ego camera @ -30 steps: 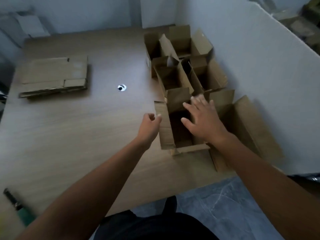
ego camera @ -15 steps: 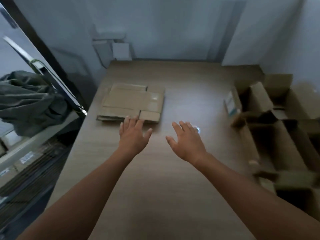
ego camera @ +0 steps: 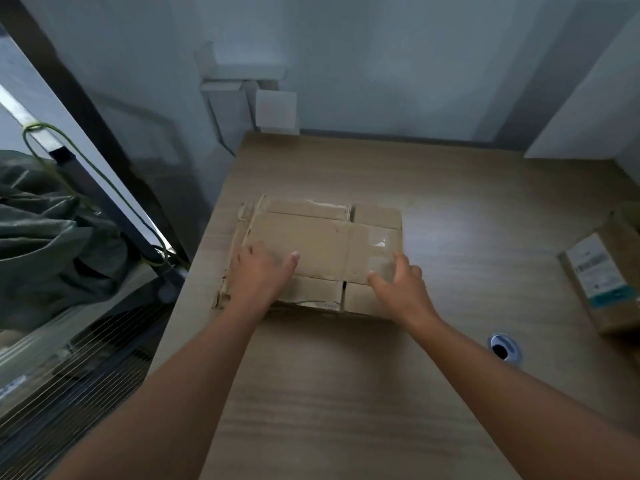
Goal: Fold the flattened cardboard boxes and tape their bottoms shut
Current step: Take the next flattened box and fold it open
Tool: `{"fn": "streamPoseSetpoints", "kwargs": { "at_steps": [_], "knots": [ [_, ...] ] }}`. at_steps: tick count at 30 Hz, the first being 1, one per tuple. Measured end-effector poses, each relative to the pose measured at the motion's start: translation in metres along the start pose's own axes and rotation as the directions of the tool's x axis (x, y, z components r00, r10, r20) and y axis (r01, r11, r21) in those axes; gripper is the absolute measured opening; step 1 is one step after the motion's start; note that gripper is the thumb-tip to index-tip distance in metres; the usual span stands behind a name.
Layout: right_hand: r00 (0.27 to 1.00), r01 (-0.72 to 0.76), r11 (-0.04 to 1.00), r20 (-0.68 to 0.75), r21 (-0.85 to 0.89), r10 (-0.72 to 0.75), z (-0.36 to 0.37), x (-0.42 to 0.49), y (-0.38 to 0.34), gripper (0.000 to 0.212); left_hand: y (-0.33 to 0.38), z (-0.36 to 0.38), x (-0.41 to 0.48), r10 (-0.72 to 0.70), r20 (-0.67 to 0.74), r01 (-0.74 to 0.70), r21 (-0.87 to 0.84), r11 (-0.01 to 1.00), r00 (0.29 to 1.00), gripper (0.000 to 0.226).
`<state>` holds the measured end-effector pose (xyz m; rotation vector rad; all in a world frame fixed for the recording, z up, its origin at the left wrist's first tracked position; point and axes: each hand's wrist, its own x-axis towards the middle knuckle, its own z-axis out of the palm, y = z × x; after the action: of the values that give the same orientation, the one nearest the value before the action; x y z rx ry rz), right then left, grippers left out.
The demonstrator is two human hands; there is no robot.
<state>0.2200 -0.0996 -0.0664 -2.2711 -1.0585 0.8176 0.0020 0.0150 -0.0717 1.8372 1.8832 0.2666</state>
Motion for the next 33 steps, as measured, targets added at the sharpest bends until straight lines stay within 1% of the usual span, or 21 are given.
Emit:
{"fn": "streamPoseSetpoints", "kwargs": {
  "at_steps": [2, 3, 5, 8, 10, 11, 13, 14, 15, 17, 18, 20, 22, 23, 25, 27, 29, 30, 31, 33],
  "knots": [
    [0.996, 0.003, 0.997, -0.085, 0.080, 0.003, 0.004, 0.001, 0.000, 0.078, -0.001, 0.002, 0.001, -0.050, -0.077, 0.045, -0.061, 0.997, 0.996, 0.092],
    [0.993, 0.009, 0.996, -0.118, 0.086, 0.001, 0.004, 0.002, 0.000, 0.078, -0.001, 0.000, 0.003, -0.076, -0.083, 0.071, -0.068, 0.995, 0.994, 0.095],
    [0.990, 0.010, 0.990, -0.140, 0.139, 0.010, 0.003, 0.002, -0.003, 0.079, -0.002, -0.004, 0.010, -0.085, -0.064, 0.082, -0.054, 0.995, 0.994, 0.099],
    [0.985, 0.034, 0.973, -0.173, 0.230, 0.006, -0.005, -0.005, -0.008, 0.078, 0.001, -0.009, 0.012, -0.052, -0.041, 0.048, -0.103, 0.994, 0.998, 0.107],
    [0.987, -0.013, 0.957, -0.150, 0.289, 0.058, -0.008, -0.013, -0.006, 0.072, 0.000, -0.008, 0.000, -0.101, 0.022, 0.101, -0.023, 0.995, 0.995, 0.109],
    [0.988, -0.037, 0.936, -0.130, 0.350, 0.087, -0.007, -0.016, -0.002, 0.065, -0.003, -0.007, -0.005, -0.122, 0.041, 0.121, 0.006, 0.993, 0.992, 0.110],
    [0.992, -0.060, 0.852, -0.064, 0.520, 0.109, -0.003, -0.019, 0.008, 0.042, -0.008, -0.006, -0.012, -0.122, 0.044, 0.121, 0.033, 0.992, 0.992, 0.120],
    [0.994, -0.069, 0.797, -0.023, 0.600, 0.104, -0.005, -0.022, 0.013, 0.034, -0.009, -0.007, -0.013, -0.113, 0.032, 0.112, 0.040, 0.993, 0.993, 0.124],
    [0.997, -0.063, 0.749, 0.011, 0.659, 0.074, -0.008, -0.027, 0.017, 0.029, -0.012, -0.007, -0.016, -0.093, 0.023, 0.092, 0.031, 0.995, 0.995, 0.121],
    [0.999, -0.016, 0.689, 0.041, 0.725, -0.020, -0.017, -0.045, 0.027, 0.026, -0.018, -0.008, -0.029, -0.039, -0.005, 0.039, 0.006, 0.999, 0.999, 0.110],
    [0.997, 0.008, 0.666, 0.041, 0.746, -0.058, -0.023, -0.056, 0.033, 0.026, -0.019, -0.011, -0.041, -0.031, -0.018, 0.031, -0.022, 0.999, 0.999, 0.108],
    [0.993, 0.036, 0.629, 0.040, 0.777, -0.107, -0.041, -0.086, 0.048, 0.029, -0.022, -0.019, -0.069, -0.014, -0.059, 0.005, -0.151, 0.989, 0.998, 0.110],
    [0.985, 0.047, 0.614, 0.065, 0.788, -0.158, -0.063, -0.123, 0.066, 0.032, -0.019, -0.034, -0.112, -0.022, -0.030, 0.009, -0.379, 0.925, 0.999, 0.111],
    [0.980, 0.046, 0.613, 0.083, 0.789, -0.181, -0.075, -0.143, 0.076, 0.032, -0.020, -0.038, -0.132, -0.018, -0.004, 0.013, -0.495, 0.869, 1.000, 0.104],
    [0.973, 0.039, 0.603, 0.107, 0.797, -0.204, -0.101, -0.185, 0.097, 0.031, -0.017, -0.051, -0.184, 0.006, 0.034, 0.017, -0.648, 0.761, 0.999, 0.084],
    [0.972, 0.046, 0.607, 0.105, 0.794, -0.211, -0.124, -0.229, 0.121, 0.030, -0.015, -0.062, -0.237, 0.038, 0.070, 0.029, -0.760, 0.649, 0.997, 0.077],
    [0.973, 0.064, 0.663, 0.101, 0.746, -0.207, -0.140, -0.271, 0.146, 0.030, -0.016, -0.068, -0.291, 0.067, 0.149, 0.093, -0.849, 0.521, 0.987, 0.070],
    [0.974, 0.067, 0.694, 0.104, 0.717, -0.202, -0.146, -0.293, 0.158, 0.031, -0.017, -0.069, -0.319, 0.084, 0.174, 0.113, -0.872, 0.477, 0.981, 0.069],
    [0.978, 0.058, 0.714, 0.105, 0.698, -0.182, -0.150, -0.315, 0.169, 0.031, -0.017, -0.068, -0.347, 0.105, 0.189, 0.122, -0.884, 0.451, 0.976, 0.070],
    [0.985, 0.031, 0.697, 0.097, 0.716, -0.144, -0.156, -0.355, 0.182, 0.031, -0.020, -0.062, -0.397, 0.145, 0.181, 0.107, -0.905, 0.411, 0.973, 0.074]
  ]
}}
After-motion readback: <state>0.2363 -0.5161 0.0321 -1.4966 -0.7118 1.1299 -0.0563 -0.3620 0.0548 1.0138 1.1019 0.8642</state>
